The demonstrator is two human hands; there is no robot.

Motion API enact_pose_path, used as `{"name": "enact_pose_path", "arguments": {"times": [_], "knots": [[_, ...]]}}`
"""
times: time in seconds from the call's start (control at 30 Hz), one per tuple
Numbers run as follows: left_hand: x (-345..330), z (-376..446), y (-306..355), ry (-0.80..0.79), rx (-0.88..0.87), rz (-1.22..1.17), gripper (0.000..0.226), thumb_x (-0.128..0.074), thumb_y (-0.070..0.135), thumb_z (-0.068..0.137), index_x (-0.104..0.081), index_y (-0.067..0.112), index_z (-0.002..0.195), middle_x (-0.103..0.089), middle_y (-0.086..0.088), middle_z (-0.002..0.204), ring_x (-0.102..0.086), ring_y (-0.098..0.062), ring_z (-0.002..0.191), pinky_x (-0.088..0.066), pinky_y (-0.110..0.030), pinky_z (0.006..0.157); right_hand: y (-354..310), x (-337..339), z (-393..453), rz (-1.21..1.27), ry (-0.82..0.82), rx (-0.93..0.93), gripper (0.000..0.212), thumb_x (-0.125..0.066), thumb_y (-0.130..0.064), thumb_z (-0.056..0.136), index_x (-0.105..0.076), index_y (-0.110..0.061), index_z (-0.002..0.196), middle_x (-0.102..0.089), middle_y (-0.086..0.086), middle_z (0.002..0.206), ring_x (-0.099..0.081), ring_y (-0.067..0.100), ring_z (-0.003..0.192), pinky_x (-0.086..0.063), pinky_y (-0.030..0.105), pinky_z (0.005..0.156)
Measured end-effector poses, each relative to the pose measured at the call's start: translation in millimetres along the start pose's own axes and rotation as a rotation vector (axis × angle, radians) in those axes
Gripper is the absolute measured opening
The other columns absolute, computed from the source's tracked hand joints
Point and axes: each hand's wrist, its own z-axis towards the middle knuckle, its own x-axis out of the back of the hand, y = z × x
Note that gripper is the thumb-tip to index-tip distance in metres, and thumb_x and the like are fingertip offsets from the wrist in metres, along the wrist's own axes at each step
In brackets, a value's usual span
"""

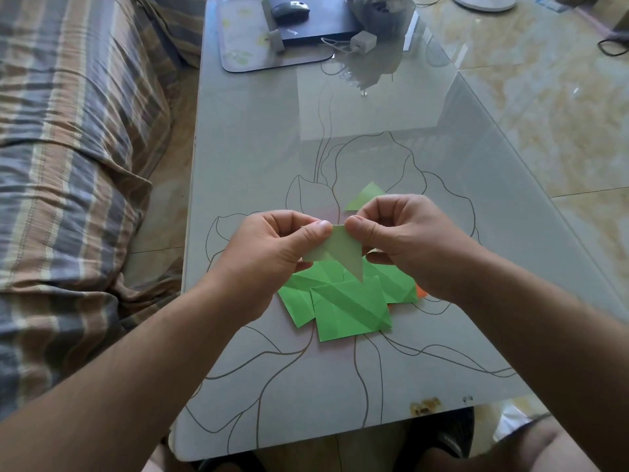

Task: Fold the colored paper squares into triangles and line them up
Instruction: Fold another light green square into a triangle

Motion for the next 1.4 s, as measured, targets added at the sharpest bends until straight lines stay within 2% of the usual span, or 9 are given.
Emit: {"name": "enact_pose_path", "arguments": {"times": [0.1, 0.27, 0.43, 0.6, 0.77, 0.93, 1.07, 1.2, 1.4], "knots": [[0.7, -0.7, 0.6, 0.005, 0.005, -0.014, 0.024, -0.076, 0.032, 0.078, -0.076, 0.011, 0.089, -0.077, -0.011, 0.092, -0.072, -0.020, 0.087, -0.054, -0.058, 0.100, 0.3, -0.2, -1.7, 0.030, -0.047, -0.060, 0.033, -0.071, -0.045, 0.083, -0.073, -0.015, 0.098, -0.075, 0.004, 0.091, -0.067, 0.014, 0.079, -0.057, 0.040, 0.085], [-1.5, -1.0, 0.4, -0.012, 0.043, -0.017, 0.022, -0.076, 0.034, 0.074, -0.076, 0.015, 0.085, -0.078, -0.008, 0.091, -0.073, -0.021, 0.089, -0.055, -0.055, 0.098, 3.1, -3.8, 0.5, 0.053, -0.016, -0.044, 0.013, -0.068, -0.022, 0.099, -0.072, -0.015, 0.088, -0.074, 0.003, 0.085, -0.068, 0.019, 0.083, -0.056, 0.054, 0.095], [-2.5, -0.8, -1.7, -0.027, 0.058, 0.001, 0.019, -0.079, 0.033, 0.076, -0.077, 0.020, 0.089, -0.077, -0.002, 0.091, -0.072, -0.017, 0.089, -0.057, -0.049, 0.092, 4.1, -4.8, 1.0, 0.073, 0.011, -0.050, 0.016, -0.067, -0.020, 0.100, -0.071, -0.015, 0.085, -0.072, 0.006, 0.083, -0.065, 0.022, 0.080, -0.055, 0.047, 0.085], [-2.8, 0.3, 0.6, 0.050, 0.051, -0.015, 0.007, -0.073, 0.021, 0.092, -0.075, 0.014, 0.093, -0.076, -0.007, 0.088, -0.072, -0.022, 0.087, -0.055, -0.054, 0.098, 4.3, -6.1, 2.9, 0.092, 0.093, -0.041, 0.017, -0.066, -0.017, 0.100, -0.069, -0.012, 0.084, -0.069, 0.014, 0.085, -0.065, 0.030, 0.082, -0.055, 0.046, 0.082], [-2.4, 0.3, 2.6, 0.039, 0.085, -0.023, 0.008, -0.073, 0.020, 0.092, -0.074, 0.017, 0.085, -0.074, -0.002, 0.080, -0.069, -0.014, 0.075, -0.055, -0.054, 0.097, 4.3, -6.5, 1.9, 0.093, 0.085, -0.037, 0.016, -0.067, -0.016, 0.099, -0.069, -0.012, 0.084, -0.067, 0.014, 0.085, -0.063, 0.030, 0.082, -0.054, 0.044, 0.080], [-1.0, 1.2, 1.5, 0.048, 0.089, -0.051, 0.004, -0.075, 0.018, 0.090, -0.075, 0.017, 0.086, -0.076, -0.003, 0.083, -0.070, -0.014, 0.075, -0.057, -0.049, 0.091, 3.2, -5.6, 1.7, 0.106, 0.086, -0.026, 0.017, -0.067, -0.015, 0.099, -0.069, -0.012, 0.083, -0.068, 0.013, 0.085, -0.065, 0.031, 0.081, -0.055, 0.046, 0.082], [1.2, 1.2, 3.3, 0.007, 0.083, -0.030, 0.006, -0.075, 0.023, 0.088, -0.077, 0.019, 0.084, -0.075, -0.006, 0.088, -0.069, -0.017, 0.081, -0.057, -0.046, 0.089, 2.2, -2.7, 1.5, 0.119, 0.091, -0.007, 0.017, -0.067, -0.014, 0.099, -0.069, -0.012, 0.082, -0.068, 0.011, 0.081, -0.064, 0.026, 0.078, -0.054, 0.042, 0.078], [3.4, 1.3, 3.7, 0.022, 0.092, -0.057, 0.015, -0.080, 0.031, 0.076, -0.077, 0.018, 0.083, -0.075, -0.008, 0.089, -0.069, -0.019, 0.081, -0.059, -0.048, 0.088, 0.8, -0.7, 1.4, 0.123, 0.084, -0.001, 0.018, -0.067, -0.015, 0.098, -0.069, -0.015, 0.080, -0.069, 0.009, 0.080, -0.063, 0.024, 0.077, -0.054, 0.041, 0.079], [5.4, 2.5, 3.6, 0.038, 0.071, -0.048, 0.008, -0.072, 0.020, 0.092, -0.073, 0.018, 0.084, -0.072, -0.004, 0.081, -0.067, -0.013, 0.072, -0.056, -0.042, 0.084, 1.2, 0.3, 1.6, 0.126, 0.092, 0.002, 0.019, -0.068, -0.014, 0.098, -0.070, -0.015, 0.079, -0.069, 0.013, 0.083, -0.062, 0.028, 0.079, -0.053, 0.045, 0.081]]}}
